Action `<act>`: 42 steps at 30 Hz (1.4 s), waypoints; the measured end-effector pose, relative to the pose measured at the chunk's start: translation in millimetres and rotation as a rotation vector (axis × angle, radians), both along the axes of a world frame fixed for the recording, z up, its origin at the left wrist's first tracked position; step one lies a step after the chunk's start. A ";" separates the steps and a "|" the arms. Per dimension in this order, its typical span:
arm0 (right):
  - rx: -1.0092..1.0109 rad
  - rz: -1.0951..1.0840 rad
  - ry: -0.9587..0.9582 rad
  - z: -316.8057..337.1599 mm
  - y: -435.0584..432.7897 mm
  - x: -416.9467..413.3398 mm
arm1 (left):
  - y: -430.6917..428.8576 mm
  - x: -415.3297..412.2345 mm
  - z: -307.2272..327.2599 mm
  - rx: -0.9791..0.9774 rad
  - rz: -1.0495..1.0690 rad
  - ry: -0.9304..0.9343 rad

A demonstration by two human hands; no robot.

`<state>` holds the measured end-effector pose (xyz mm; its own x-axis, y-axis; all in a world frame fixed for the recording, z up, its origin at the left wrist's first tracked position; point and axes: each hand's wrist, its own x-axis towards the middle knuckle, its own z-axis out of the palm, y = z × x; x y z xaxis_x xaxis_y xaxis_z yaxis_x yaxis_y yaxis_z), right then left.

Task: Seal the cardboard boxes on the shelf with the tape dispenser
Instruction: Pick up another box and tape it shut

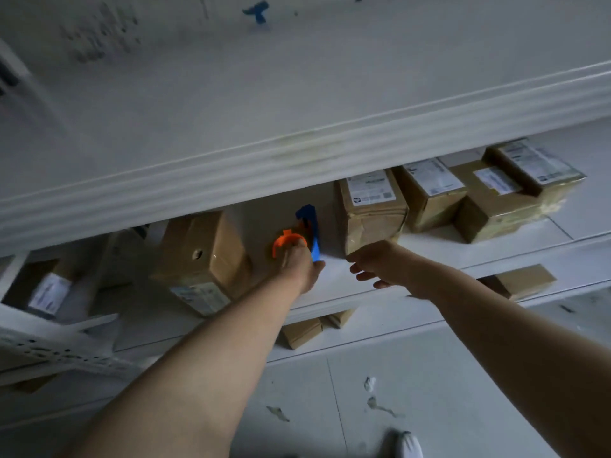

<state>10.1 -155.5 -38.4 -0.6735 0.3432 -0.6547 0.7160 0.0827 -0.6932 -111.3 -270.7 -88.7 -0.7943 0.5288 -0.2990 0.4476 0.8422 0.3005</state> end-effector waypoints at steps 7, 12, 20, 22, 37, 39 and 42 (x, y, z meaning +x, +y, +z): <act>0.062 0.055 0.079 -14.7 28.5 17.2 | 24.1 -8.1 -16.1 -0.018 0.127 0.118; 0.053 0.117 0.100 -20.6 22.0 13.2 | -0.9 9.9 5.4 0.102 0.229 0.102; 0.118 0.149 0.008 -9.6 -12.5 11.4 | -88.0 43.5 59.4 0.473 0.345 -0.329; 0.100 0.082 -0.063 -6.1 -21.2 15.5 | -111.9 53.7 69.1 0.539 0.306 -0.405; -0.102 -0.213 0.178 13.2 -135.1 36.1 | -252.1 68.7 99.0 0.531 0.241 -0.319; -0.027 -0.151 0.207 16.2 -146.9 27.1 | -267.6 65.6 105.0 0.561 0.297 -0.252; 0.106 -0.031 0.232 11.3 -166.6 6.9 | -286.6 58.4 120.7 0.615 0.360 -0.186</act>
<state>17.0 -322.1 -27.1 -0.7895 0.4244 -0.4434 0.5425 0.1448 -0.8275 -52.9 -557.3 32.0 -0.9154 0.3604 -0.1795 0.0706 0.5825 0.8097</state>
